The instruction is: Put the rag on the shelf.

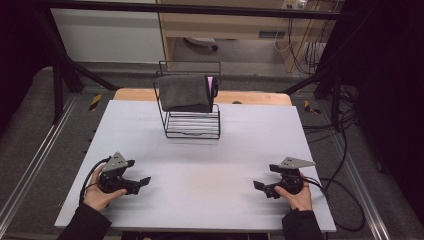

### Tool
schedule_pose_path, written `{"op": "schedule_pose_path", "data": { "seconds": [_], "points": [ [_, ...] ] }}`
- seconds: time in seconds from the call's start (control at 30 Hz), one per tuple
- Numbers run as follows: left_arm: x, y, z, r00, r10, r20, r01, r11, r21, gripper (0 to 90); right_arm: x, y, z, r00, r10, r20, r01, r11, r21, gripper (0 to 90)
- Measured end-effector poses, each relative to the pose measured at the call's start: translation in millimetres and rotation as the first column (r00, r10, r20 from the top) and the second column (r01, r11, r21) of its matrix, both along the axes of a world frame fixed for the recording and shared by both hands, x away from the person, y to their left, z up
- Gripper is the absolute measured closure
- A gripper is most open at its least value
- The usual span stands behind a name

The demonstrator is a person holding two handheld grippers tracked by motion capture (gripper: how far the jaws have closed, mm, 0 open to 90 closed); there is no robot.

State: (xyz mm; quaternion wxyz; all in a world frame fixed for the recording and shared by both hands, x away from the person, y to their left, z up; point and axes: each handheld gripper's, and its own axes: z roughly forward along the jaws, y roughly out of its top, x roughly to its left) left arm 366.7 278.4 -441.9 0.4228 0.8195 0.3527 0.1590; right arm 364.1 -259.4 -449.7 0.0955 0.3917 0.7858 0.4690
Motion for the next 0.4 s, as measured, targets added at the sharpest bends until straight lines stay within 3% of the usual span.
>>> {"op": "schedule_pose_path", "data": {
  "seconds": [0.4],
  "points": [
    [-1.4,1.7,-8.9,0.9996,-0.013,-0.023,0.014,0.9990,0.042,8.2,-2.4,-3.1,-4.6,0.9999,-0.009,-0.014,0.009,0.9999,-0.012,0.9]
  ]
}}
